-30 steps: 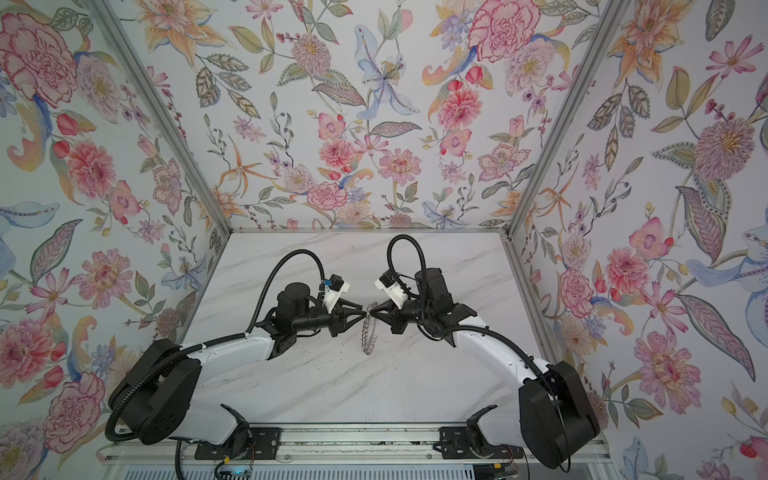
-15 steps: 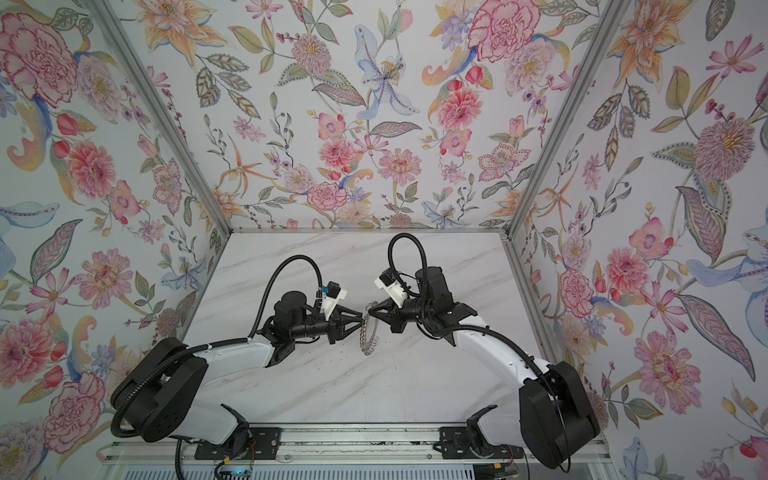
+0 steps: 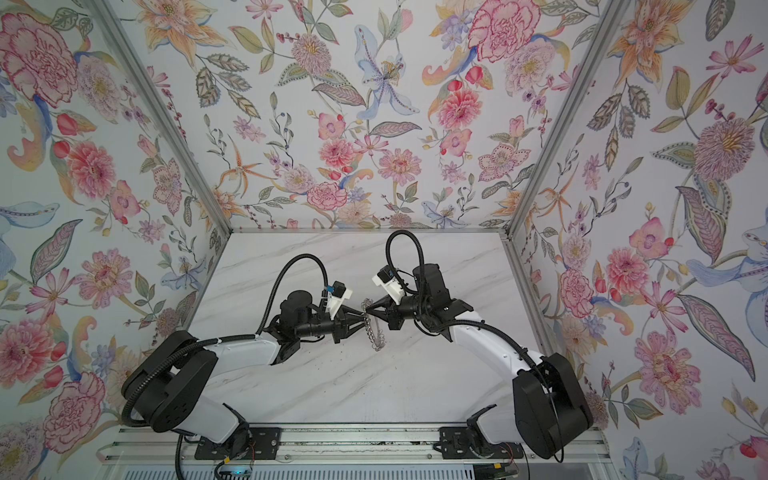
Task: Remove the keys from the keyring
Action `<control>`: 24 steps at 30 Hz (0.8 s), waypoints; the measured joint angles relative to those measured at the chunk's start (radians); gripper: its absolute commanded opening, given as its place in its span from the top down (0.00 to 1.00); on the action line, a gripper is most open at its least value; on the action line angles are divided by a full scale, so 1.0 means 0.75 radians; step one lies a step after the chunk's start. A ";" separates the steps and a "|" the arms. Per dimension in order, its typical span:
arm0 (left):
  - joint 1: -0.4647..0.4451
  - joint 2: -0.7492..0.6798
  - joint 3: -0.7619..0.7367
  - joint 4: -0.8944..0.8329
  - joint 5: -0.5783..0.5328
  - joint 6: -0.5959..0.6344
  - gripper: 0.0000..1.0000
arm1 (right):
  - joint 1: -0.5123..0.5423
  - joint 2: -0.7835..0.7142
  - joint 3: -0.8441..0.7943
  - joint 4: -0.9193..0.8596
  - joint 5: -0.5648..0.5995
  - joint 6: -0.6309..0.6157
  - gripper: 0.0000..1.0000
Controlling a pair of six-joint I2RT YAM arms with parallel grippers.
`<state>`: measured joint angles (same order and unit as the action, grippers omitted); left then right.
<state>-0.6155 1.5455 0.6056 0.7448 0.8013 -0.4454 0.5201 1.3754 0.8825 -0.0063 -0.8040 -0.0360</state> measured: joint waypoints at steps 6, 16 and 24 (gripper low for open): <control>0.000 -0.015 0.014 -0.069 -0.026 0.046 1.00 | -0.003 0.012 0.003 -0.002 0.010 -0.001 1.00; 0.000 -0.053 0.027 -0.160 -0.068 0.108 1.00 | -0.010 0.014 0.003 -0.021 0.075 -0.006 1.00; 0.001 -0.159 0.091 -0.413 -0.223 0.263 1.00 | 0.019 0.014 0.020 -0.086 0.164 -0.052 1.00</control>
<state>-0.6151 1.4265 0.6735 0.4351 0.6342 -0.2478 0.5346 1.3861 0.8978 -0.0711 -0.6807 -0.0753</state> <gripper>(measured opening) 0.060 0.047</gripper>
